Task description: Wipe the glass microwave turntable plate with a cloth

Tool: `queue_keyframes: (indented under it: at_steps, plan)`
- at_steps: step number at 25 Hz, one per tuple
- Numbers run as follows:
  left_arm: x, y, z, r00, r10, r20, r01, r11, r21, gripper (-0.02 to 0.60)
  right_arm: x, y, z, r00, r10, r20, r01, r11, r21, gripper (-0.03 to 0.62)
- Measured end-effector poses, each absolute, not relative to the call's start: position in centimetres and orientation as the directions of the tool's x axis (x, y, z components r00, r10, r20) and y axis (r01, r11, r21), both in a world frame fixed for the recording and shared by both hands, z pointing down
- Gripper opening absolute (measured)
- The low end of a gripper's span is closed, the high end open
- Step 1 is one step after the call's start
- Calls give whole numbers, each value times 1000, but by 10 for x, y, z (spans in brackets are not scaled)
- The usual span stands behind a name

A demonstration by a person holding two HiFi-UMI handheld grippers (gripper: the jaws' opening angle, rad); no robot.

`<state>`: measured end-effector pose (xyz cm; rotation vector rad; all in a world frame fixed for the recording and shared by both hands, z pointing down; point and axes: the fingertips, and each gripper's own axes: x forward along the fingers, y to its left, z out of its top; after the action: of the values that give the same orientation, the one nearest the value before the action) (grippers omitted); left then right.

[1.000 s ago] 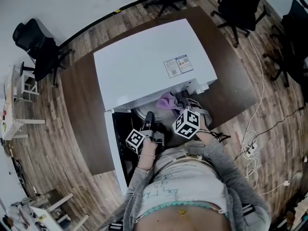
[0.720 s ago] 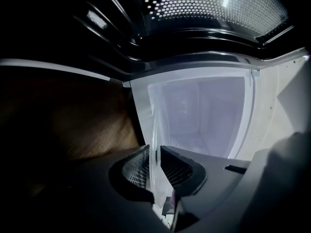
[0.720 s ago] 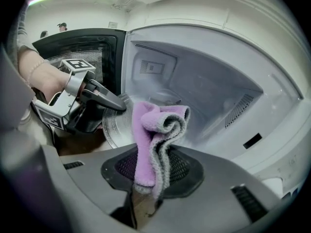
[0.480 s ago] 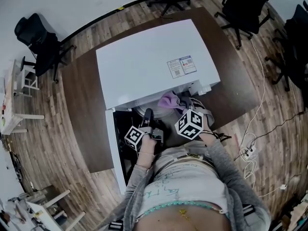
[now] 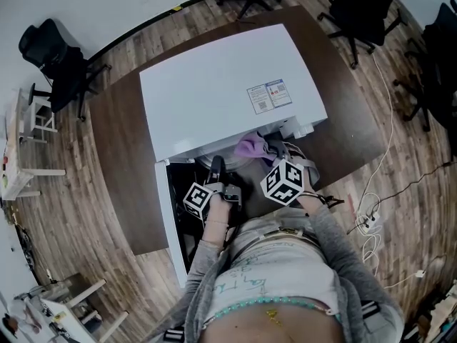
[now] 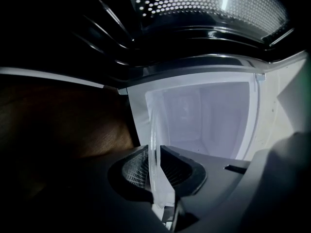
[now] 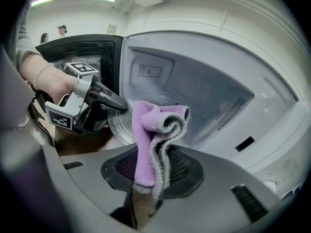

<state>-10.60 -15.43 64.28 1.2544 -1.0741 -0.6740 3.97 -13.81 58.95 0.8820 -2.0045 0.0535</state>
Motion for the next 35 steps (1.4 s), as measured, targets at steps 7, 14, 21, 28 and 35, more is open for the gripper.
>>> queue_keyframes:
  at_steps: [7,14,21,28,35]
  plan:
    - [-104,-156,644,348,-890,294,-203,235,951,62,43,-138,591,-338,-556,759,-592,753,288,114]
    - [-106,-158,640,319,-886,335,-224,273,935,64,47,-140,589,-357,-549,756,-582,763,280,114]
    - [-110,-163,641,290,-888,357,-210,305,929,69,45,-144,587,-376,-544,750,-573,773,273,114]
    - [-95,-199,622,303,-908,289,-215,231,949,54,47,-149,587,-378,-544,749,-582,769,265,114]
    - [-92,-199,626,319,-900,296,-216,235,948,54,47,-154,584,-378,-553,743,-597,759,262,114]
